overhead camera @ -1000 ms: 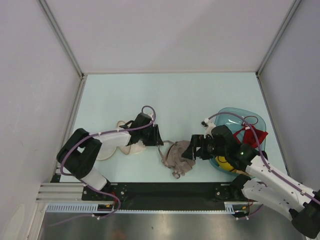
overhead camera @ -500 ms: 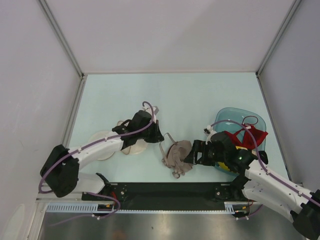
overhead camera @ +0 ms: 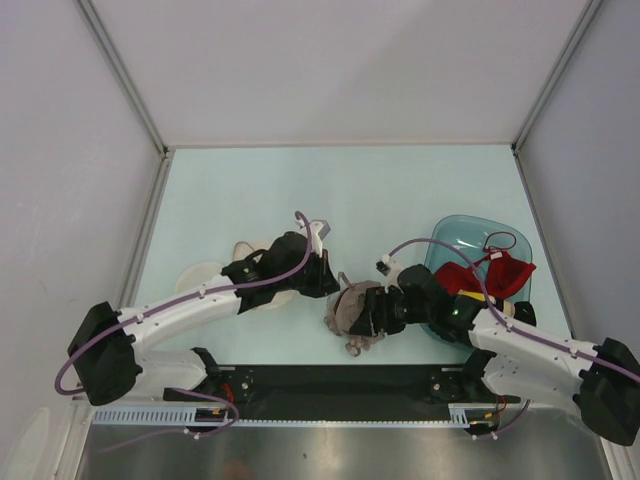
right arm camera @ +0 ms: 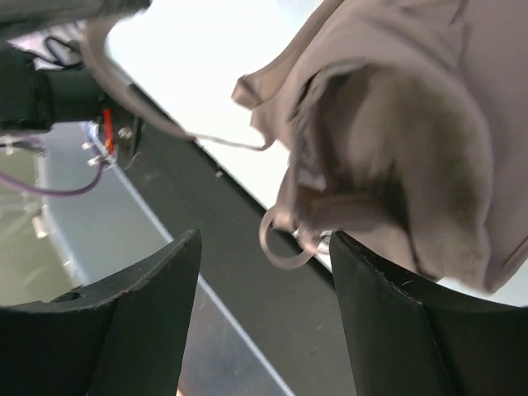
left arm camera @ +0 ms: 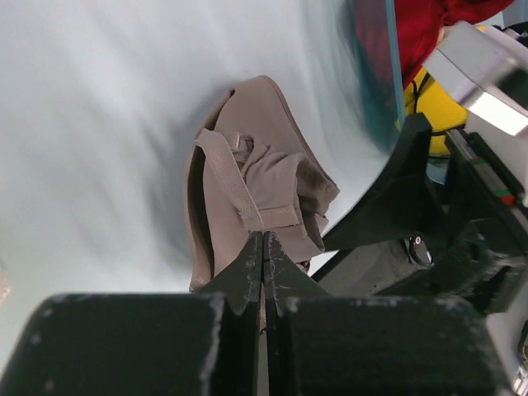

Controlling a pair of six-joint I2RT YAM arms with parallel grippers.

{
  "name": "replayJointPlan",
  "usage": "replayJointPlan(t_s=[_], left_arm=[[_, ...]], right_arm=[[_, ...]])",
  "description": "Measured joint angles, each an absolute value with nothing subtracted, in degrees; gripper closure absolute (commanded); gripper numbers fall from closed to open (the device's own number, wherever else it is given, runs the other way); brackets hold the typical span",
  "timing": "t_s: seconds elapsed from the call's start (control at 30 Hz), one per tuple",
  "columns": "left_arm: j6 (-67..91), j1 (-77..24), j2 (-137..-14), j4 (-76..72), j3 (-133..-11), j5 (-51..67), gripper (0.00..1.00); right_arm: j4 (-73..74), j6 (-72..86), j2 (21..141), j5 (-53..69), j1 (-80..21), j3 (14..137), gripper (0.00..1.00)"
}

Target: Place the bra in the laundry bag and zip it closed

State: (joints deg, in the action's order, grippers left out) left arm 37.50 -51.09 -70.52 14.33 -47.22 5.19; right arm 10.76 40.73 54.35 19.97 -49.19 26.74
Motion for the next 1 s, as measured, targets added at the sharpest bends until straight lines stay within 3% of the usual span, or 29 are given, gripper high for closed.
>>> replayJointPlan(t_s=[0.2,0.33,0.53,1.0], left_arm=[[37.6,-52.4,-70.9,14.3,-47.3,5.1,0.99],[37.8,-53.3,-70.9,14.3,-47.4,5.1,0.99],[38.1,-54.3,-71.0,14.2,-47.4,5.3,1.00],[38.1,-58.0,-75.5,11.0,-48.4,6.8,0.98]], right_arm=[[9.0,37.5,58.2,15.0,-49.5,27.2,0.36],[7.8,35.3,59.5,13.1,-49.4,27.7,0.53],[5.3,34.3,62.2,11.9,-48.8,27.8,0.62],[-0.7,35.5,65.1,12.0,-39.6,26.7,0.62]])
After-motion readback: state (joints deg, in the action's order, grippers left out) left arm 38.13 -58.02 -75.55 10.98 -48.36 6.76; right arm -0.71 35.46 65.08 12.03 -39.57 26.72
